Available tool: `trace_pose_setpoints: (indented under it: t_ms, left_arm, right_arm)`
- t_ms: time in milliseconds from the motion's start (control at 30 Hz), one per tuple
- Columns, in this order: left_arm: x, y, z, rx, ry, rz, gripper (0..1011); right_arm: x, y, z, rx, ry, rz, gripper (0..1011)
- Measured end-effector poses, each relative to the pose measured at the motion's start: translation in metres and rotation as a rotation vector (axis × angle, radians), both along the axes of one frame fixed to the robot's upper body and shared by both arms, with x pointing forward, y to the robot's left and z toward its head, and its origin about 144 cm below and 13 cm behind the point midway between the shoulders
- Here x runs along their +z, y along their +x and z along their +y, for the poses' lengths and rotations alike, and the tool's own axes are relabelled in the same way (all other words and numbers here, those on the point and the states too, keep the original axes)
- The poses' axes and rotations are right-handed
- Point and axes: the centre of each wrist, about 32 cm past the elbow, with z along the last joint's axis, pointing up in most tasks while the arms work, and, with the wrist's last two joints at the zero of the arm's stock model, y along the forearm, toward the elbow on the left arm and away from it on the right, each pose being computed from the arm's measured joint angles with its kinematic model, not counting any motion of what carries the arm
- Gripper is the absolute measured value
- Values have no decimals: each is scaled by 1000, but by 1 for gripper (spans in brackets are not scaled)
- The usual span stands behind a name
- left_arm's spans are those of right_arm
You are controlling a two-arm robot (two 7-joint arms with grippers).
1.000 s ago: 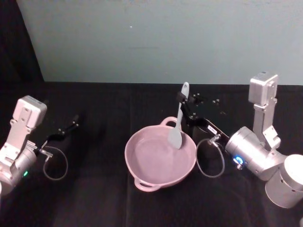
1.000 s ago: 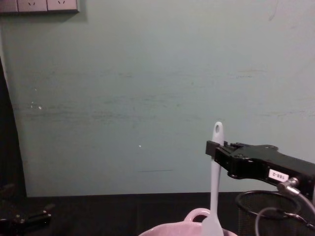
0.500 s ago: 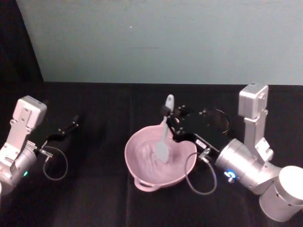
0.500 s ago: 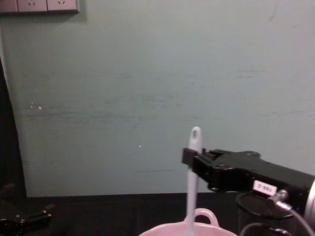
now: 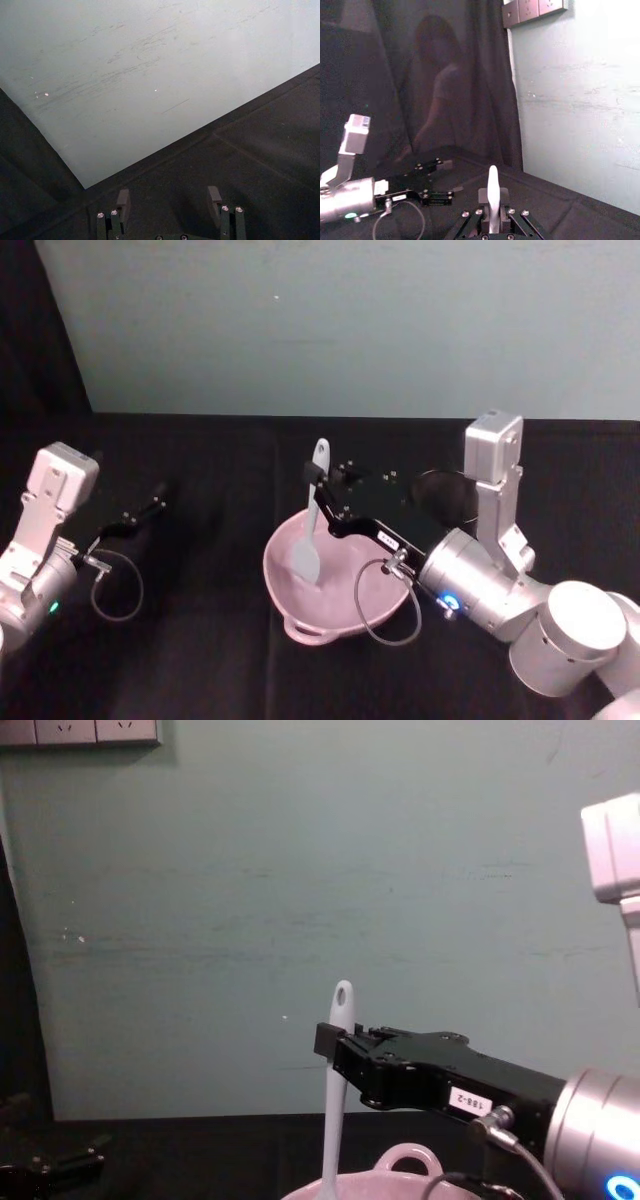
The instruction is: Use the one hand to pick up the spoon and stir the clear water in the bowl.
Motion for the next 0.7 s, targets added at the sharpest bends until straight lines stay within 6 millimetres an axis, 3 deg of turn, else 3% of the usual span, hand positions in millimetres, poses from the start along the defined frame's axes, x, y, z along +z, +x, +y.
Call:
trace_pose_setpoints:
  t_ms: [333, 700]
  left_arm:
    - [0, 0, 0, 0, 0, 0, 1005]
    - [0, 0, 0, 0, 0, 0, 1005]
  right_arm:
    - [-2, 21, -3, -58, -31, -5, 118]
    - [3, 17, -35, -156, -55, -33, 119]
